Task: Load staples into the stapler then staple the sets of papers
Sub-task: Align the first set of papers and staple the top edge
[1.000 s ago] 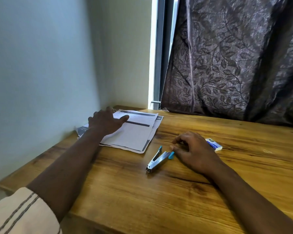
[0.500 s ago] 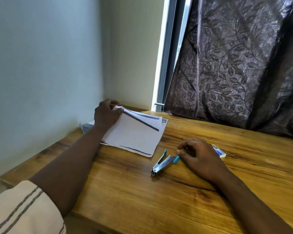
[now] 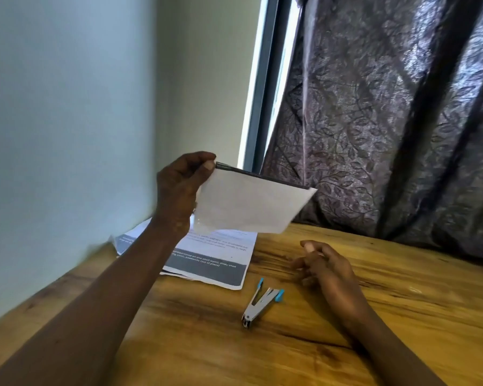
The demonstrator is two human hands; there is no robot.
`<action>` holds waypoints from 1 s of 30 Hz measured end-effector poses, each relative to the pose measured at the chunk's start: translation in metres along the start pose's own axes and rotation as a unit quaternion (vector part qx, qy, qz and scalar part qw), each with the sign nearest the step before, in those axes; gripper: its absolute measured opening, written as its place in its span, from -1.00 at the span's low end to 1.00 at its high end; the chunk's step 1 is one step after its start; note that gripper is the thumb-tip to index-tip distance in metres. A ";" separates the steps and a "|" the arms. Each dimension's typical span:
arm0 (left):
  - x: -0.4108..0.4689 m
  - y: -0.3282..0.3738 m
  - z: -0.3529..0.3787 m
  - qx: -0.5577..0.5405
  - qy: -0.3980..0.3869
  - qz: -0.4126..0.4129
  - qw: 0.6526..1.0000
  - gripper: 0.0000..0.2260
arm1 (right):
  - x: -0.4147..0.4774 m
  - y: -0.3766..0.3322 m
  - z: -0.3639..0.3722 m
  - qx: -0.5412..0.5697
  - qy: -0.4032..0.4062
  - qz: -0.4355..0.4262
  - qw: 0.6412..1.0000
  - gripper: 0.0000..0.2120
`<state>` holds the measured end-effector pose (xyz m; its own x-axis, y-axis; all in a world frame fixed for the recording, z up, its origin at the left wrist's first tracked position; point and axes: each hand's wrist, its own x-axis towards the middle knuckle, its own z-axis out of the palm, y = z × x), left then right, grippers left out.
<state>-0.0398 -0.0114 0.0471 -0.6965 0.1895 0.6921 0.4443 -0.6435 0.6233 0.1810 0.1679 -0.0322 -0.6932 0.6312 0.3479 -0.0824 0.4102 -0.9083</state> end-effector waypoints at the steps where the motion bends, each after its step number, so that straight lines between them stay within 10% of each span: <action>1: -0.002 -0.001 0.002 -0.013 -0.035 -0.026 0.999 -0.78 | 0.002 -0.002 -0.002 0.069 0.000 0.037 0.997 -0.49; 7: -0.023 -0.022 0.015 -0.057 -0.263 -0.110 0.957 -0.83 | 0.005 -0.005 -0.035 0.359 0.017 0.116 0.926 -0.20; 12: -0.041 -0.033 0.021 -0.028 -0.396 -0.179 0.900 -0.82 | -0.011 -0.009 -0.062 0.289 0.115 0.090 0.946 -0.29; 18: -0.069 -0.032 0.040 0.023 -0.432 -0.261 0.863 -0.25 | -0.062 -0.012 -0.101 0.222 0.164 0.090 0.957 -0.40; 26: -0.090 -0.028 0.054 0.054 -0.472 -0.293 0.830 -0.26 | -0.124 -0.019 -0.118 0.078 0.157 0.127 0.976 -0.56; 30: -0.102 -0.026 0.056 0.186 -0.516 -0.174 0.818 -0.45 | -0.142 -0.016 -0.111 -0.047 0.153 0.089 0.983 -0.56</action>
<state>0.0511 0.0273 -0.0197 -0.0570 0.9618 0.2677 0.5944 -0.1828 0.7831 0.3600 0.1444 -0.0411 -0.4408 0.8616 0.2516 0.0982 0.3249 -0.9406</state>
